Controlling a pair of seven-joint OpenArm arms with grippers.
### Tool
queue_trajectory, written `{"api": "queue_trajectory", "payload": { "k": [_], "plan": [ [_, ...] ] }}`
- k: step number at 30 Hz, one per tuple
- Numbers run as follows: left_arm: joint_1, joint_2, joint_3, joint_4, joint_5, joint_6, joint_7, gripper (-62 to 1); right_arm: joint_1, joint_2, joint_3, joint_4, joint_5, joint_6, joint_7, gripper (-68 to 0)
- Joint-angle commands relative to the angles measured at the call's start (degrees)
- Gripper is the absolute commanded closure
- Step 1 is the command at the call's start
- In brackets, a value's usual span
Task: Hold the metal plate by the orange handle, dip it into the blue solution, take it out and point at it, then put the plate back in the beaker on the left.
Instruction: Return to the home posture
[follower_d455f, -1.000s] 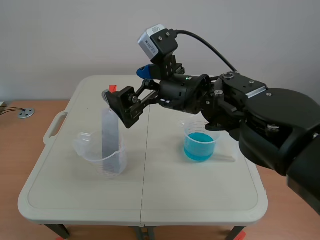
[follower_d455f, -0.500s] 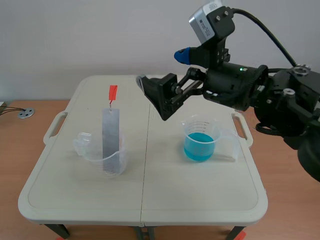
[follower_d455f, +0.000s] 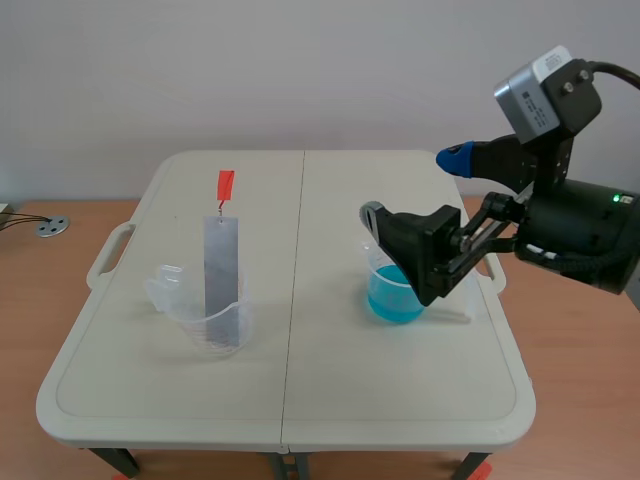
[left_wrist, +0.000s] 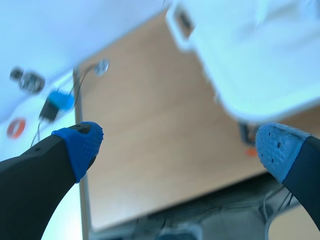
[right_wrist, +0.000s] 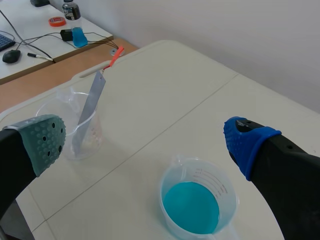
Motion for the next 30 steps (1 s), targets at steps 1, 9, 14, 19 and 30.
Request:
{"api": "queue_trajectory", "payload": {
  "k": [1,9,14,19,30],
  "plan": [
    [-1.01,0.17,0.61,2.43,-0.31,-0.04,-0.94,-62.3,-0.61,0.83,1.38,1.53,0.63,0.79,0.72,-66.3],
    [-8.98,0.09,2.29,12.50,-0.22,-0.07,4.11,-62.3,-10.25,1.14,8.13,6.51,0.63,2.01,0.72,-66.3],
    [-14.45,-3.26,8.00,15.74,-0.04,0.31,8.74,-62.3,-16.02,1.14,10.73,9.20,0.59,2.80,0.70,-66.3],
    [-19.93,-7.21,15.72,16.94,-0.04,3.37,9.86,-62.3,-21.14,1.14,12.57,10.86,0.59,2.78,0.74,-66.3],
    [-30.18,-7.65,29.27,17.20,1.77,4.63,9.97,-62.3,-22.84,1.11,12.96,11.02,0.42,2.73,0.46,-66.3]
  ]
}}
